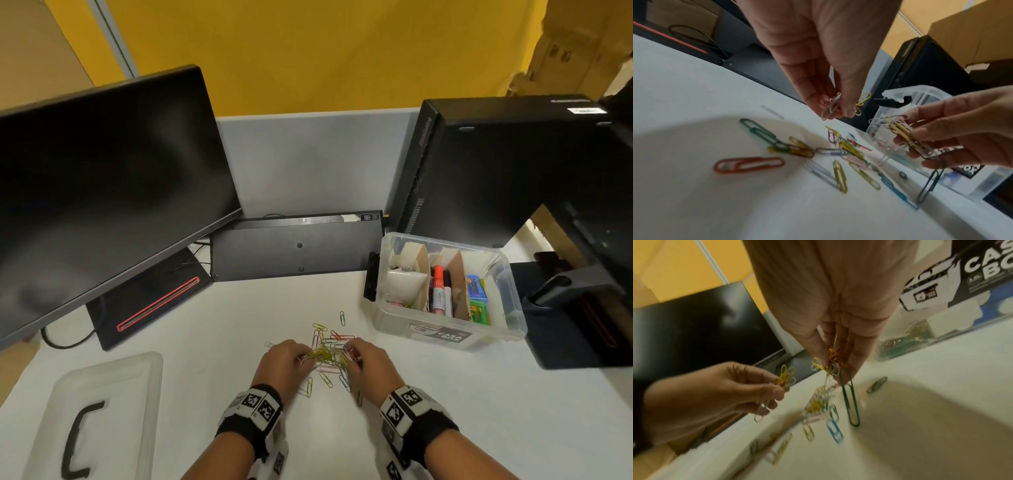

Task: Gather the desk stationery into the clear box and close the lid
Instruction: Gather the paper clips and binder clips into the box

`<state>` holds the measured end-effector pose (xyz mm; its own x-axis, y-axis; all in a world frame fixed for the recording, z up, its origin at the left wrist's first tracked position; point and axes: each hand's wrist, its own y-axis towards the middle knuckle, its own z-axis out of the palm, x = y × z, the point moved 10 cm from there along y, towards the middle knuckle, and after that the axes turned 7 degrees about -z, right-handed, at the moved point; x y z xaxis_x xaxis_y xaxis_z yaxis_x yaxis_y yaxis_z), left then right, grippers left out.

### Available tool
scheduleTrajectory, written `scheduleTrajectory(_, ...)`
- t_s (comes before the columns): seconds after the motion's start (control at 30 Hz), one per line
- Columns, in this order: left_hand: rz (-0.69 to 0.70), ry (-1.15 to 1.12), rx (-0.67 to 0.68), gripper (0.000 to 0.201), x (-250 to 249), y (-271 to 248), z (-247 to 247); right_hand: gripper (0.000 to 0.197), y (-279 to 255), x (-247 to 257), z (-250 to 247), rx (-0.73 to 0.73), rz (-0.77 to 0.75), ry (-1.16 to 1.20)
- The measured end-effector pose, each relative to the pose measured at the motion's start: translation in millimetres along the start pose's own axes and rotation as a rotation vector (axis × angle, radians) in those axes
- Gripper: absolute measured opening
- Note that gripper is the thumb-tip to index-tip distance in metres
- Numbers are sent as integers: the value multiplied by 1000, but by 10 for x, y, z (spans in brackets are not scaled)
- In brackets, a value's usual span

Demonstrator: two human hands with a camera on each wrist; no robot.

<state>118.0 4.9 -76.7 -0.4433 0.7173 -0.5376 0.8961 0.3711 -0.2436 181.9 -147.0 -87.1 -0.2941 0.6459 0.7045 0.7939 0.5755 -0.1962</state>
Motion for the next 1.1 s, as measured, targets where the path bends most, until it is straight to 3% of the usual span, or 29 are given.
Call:
scheduleTrajectory(0.3,-20,-207,-133,21,53,-28,-367,19,-145,547,-887,-74,-150,175)
scheduleTrajectory(0.43,-2,-211,-131,21,20,-35,-420,20,-156,760,-1524,-163,-201,80)
scheduleTrajectory(0.53,2,-222,-135,20,7,-49,-429,22,-20,707,-1798,-192,-183,-164)
scheduleTrajectory(0.6,8,-228,-134,19,-9,-65,-432,27,129,596,-1783,-110,-120,-367)
scheduleTrajectory(0.77,12,-221,-122,19,-26,-97,-415,26,505,380,-1413,288,97,-687)
scheduleTrajectory(0.93,6,-220,-111,19,-49,-123,-409,33,697,291,-1334,405,184,-726)
scheduleTrajectory(1.03,10,-241,-117,16,-75,-151,-416,30,598,231,-1451,300,105,-599)
scheduleTrajectory(1.1,24,-275,-129,13,-123,-187,-432,28,458,221,-1641,76,-16,-409)
